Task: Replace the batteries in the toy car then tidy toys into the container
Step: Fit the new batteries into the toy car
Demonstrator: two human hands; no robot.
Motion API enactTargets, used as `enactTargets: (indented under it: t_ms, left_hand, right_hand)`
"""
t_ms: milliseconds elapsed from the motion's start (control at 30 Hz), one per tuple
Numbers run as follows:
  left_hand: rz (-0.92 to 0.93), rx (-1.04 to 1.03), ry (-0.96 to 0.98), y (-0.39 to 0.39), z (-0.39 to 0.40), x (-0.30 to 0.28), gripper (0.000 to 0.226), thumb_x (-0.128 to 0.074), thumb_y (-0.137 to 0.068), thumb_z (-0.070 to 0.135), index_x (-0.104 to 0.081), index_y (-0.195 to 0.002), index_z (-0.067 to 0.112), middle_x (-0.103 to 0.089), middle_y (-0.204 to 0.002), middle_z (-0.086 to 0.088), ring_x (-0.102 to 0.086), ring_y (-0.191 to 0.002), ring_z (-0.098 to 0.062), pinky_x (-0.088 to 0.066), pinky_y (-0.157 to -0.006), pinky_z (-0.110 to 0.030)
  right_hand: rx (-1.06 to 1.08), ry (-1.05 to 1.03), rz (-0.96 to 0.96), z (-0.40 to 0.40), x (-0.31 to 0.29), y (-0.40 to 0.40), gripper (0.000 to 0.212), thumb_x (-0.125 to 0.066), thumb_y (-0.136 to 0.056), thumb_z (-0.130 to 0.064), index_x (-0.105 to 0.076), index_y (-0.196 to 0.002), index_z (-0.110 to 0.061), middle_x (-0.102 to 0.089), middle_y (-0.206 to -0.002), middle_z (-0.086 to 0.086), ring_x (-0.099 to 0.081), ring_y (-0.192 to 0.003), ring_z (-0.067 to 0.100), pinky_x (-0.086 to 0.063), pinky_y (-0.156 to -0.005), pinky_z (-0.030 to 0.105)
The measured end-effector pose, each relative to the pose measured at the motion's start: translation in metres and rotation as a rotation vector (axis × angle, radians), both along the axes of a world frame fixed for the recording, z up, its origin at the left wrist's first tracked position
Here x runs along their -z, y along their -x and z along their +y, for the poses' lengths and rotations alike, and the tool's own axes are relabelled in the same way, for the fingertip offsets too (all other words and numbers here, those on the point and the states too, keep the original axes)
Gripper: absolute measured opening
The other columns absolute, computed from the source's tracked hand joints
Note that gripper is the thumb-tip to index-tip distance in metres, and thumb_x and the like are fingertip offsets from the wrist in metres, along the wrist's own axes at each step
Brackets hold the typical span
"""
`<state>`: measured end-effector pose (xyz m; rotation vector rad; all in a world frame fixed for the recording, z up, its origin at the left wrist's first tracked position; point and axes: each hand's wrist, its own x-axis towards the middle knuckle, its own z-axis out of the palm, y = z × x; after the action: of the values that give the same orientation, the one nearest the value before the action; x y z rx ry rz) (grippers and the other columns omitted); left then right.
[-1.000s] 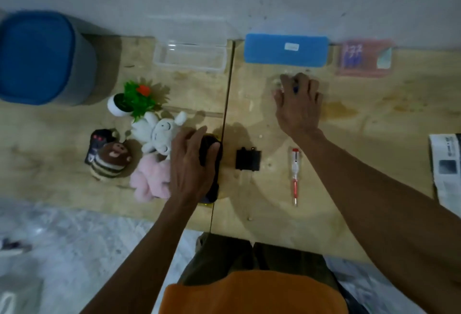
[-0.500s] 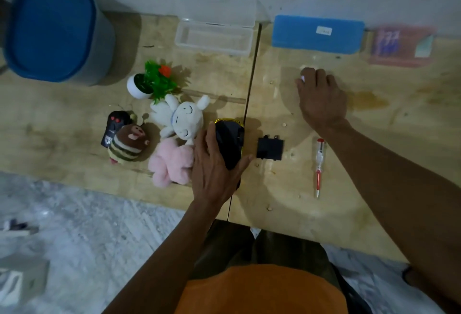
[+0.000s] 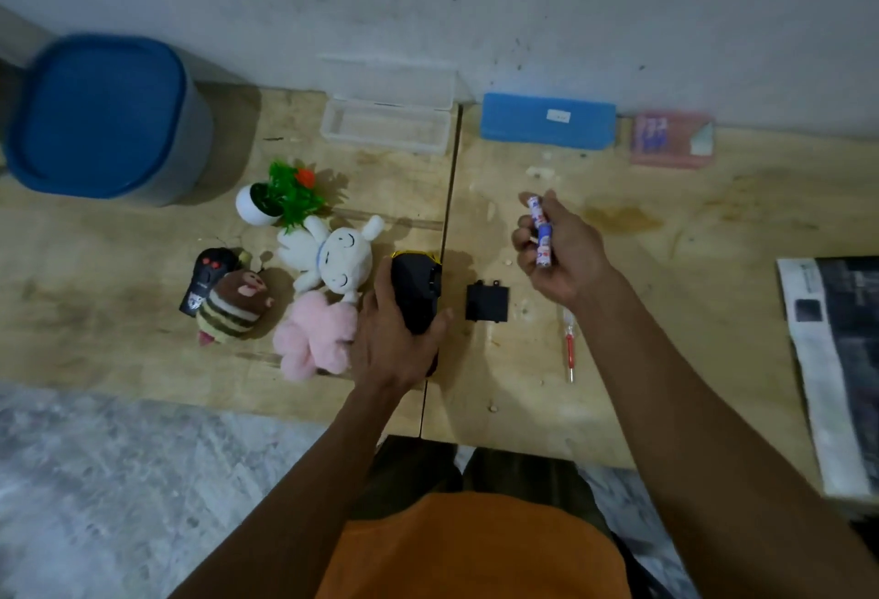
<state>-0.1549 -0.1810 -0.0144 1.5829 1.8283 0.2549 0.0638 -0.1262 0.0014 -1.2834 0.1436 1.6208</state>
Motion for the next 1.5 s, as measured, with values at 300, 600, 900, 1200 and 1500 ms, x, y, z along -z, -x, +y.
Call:
enactTargets:
  t_ms: [300,600,900,1200,1500]
  left_hand:
    - [-0.451,-0.147,0.042,0.011,0.01,-0.039,0.103,-0.085,-0.078,0.037,-0.018,-0.156,0.033,-0.046,-0.131,0.019,-0.046,-0.118,0.0,-0.037,-0.1,-0.017]
    - [-0.709,-0.059,0.052,0.016,0.023,-0.076,0.111,-0.086,-0.069,0.052,-0.014,-0.153,0.05,-0.047,-0.135,0.033,-0.052,-0.125,0.007,-0.044,-0.111,-0.039]
    - [-0.699,0.09,-0.02,0.026,0.019,-0.088,0.098,-0.086,-0.076,0.036,-0.026,-0.153,0.043,-0.053,-0.131,0.033,-0.057,-0.119,0.005,-0.053,-0.1,-0.033]
    - [-0.852,0.094,0.153,0.04,0.006,-0.091,0.101,-0.083,-0.078,0.003,-0.026,-0.153,0.039,-0.056,-0.138,0.011,-0.065,-0.112,-0.001,-0.057,-0.081,-0.02]
    - [-0.822,0.157,0.212,0.053,0.003,-0.092,0.113,-0.089,-0.066,-0.005,-0.029,-0.152,0.038,-0.054,-0.136,0.008,-0.056,-0.121,-0.001,-0.058,-0.092,-0.033]
  right_hand:
    - [-0.023,-0.138,0.043,-0.036,-0.074,0.041,0.024,-0.053,-0.1,-0.027,-0.063,-0.117,-0.013,-0.051,-0.069,-0.003,-0.039,-0.046,0.006,-0.025,-0.032,0.015]
    - [-0.067,-0.242,-0.161,-0.047,-0.123,0.06,0.017,-0.054,-0.099,-0.023,-0.065,-0.11,-0.017,-0.059,-0.077,0.0,-0.044,-0.056,0.011,-0.028,-0.039,0.02]
    - [-0.089,-0.232,-0.246,-0.053,-0.138,0.075,0.019,-0.054,-0.1,-0.018,-0.069,-0.11,-0.012,-0.066,-0.082,0.003,-0.05,-0.058,0.012,-0.03,-0.039,0.02]
    - [-0.111,-0.176,-0.281,-0.058,-0.137,0.086,0.023,-0.053,-0.1,-0.022,-0.067,-0.114,-0.011,-0.058,-0.069,0.002,-0.049,-0.058,0.014,-0.029,-0.037,0.022]
    - [-0.173,-0.155,-0.355,-0.062,-0.134,0.091,0.014,-0.052,-0.101,-0.014,-0.065,-0.105,-0.014,-0.055,-0.082,0.004,-0.045,-0.059,0.013,-0.03,-0.039,0.022]
